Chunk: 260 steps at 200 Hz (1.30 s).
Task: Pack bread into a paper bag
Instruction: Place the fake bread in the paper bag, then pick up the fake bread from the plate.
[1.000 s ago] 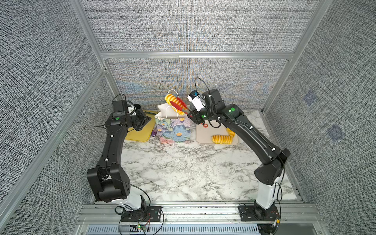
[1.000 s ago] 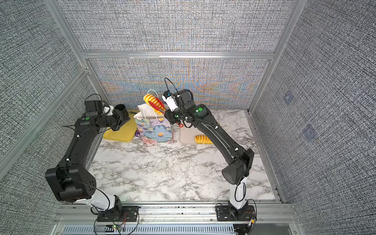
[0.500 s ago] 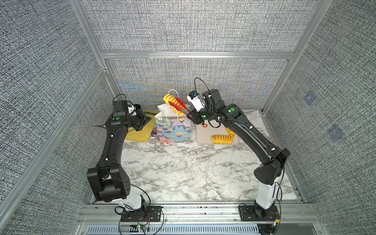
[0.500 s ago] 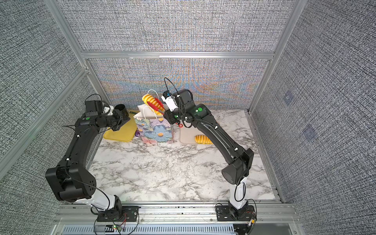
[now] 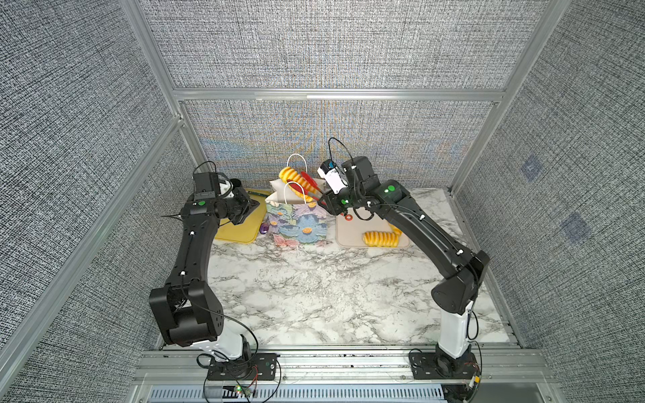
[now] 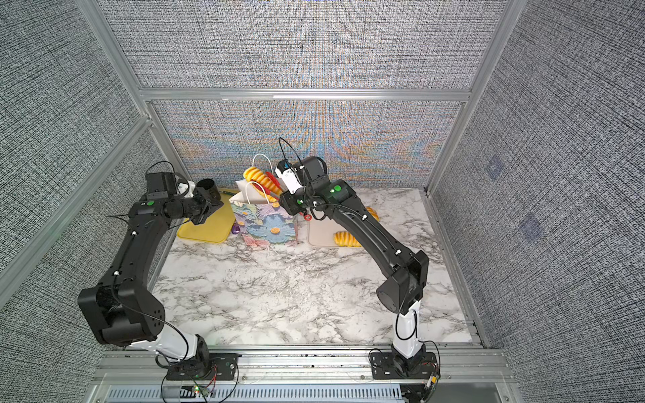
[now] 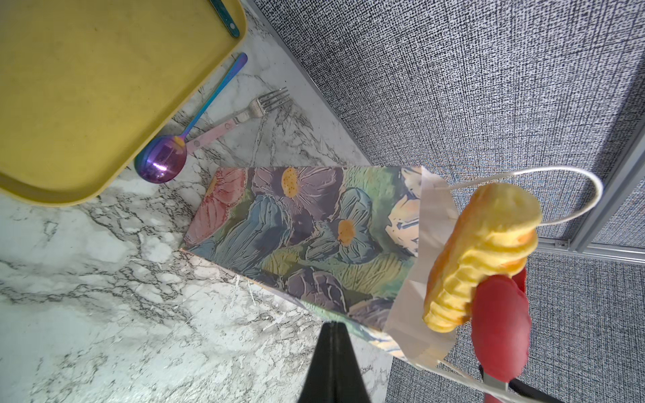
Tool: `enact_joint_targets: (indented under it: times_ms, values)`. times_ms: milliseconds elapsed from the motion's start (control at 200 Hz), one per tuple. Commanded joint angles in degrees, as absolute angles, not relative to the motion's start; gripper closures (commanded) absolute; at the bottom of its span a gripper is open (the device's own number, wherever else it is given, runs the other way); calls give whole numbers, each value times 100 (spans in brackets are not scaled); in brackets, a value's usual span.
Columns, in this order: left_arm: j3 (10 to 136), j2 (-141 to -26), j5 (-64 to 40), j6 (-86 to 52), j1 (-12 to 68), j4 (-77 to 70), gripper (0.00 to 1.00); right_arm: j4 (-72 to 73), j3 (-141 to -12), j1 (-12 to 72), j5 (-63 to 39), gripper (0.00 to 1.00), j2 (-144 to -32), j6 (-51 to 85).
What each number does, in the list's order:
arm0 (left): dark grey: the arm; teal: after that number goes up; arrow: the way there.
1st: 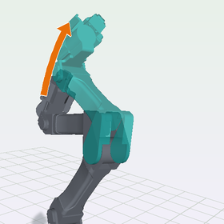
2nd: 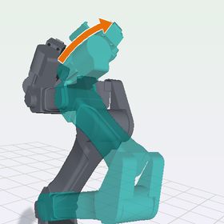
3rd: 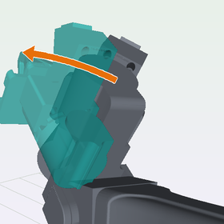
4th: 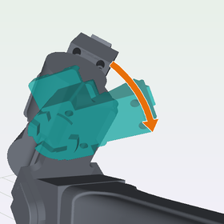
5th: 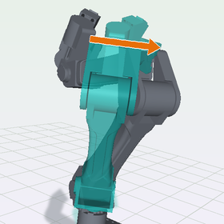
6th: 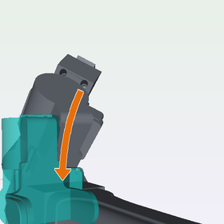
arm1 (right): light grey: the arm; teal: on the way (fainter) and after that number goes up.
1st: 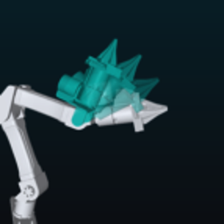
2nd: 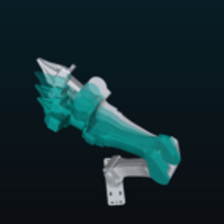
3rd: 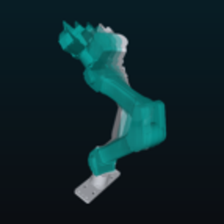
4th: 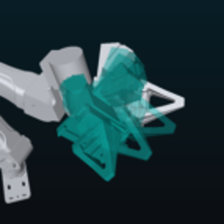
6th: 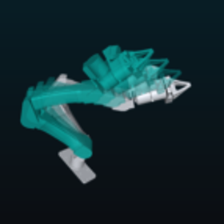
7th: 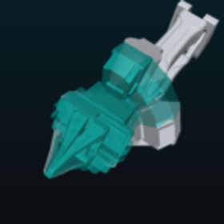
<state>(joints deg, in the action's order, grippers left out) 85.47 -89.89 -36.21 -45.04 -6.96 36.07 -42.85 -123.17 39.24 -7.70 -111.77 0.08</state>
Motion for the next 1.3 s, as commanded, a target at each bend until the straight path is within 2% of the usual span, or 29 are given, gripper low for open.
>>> enact_joint_targets:
  times_ms: [0,105,350,566,711,846,1016,1156,1296]
  values:
    - [8560,-9000,-3693,-4421,-708,3610,98,-4034,-12309,3929,-695,52,-11158,0]
    - [8563,-8996,-3700,-4413,-703,3619,98,-4037,-12305,3924,-670,49,-11153,0]
    - [8561,-9002,-3700,-4413,-708,3621,98,-3991,-12314,3929,-536,51,-11015,19]
    - [8552,-9002,-3710,-4430,-704,3600,98,-3963,-12203,3831,-30,51,-10618,66]
    - [8538,-8983,-3719,-4430,-703,3600,98,-3873,-11787,3654,690,52,-10176,309]
    - [8542,-8971,-3743,-4421,-704,3603,98,-3832,-11186,3256,1354,52,-9719,671]
    - [8560,-8946,-3769,-4412,-704,3609,98,-4016,-10395,2482,1698,51,-9358,1184]
    - [8568,-8938,-3769,-4421,-704,3612,98,-4543,-10182,1901,1658,51,-9576,1522]
    - [8561,-8934,-3754,-4438,-705,3604,98,-4887,-10134,1762,1546,51,-9921,1595]
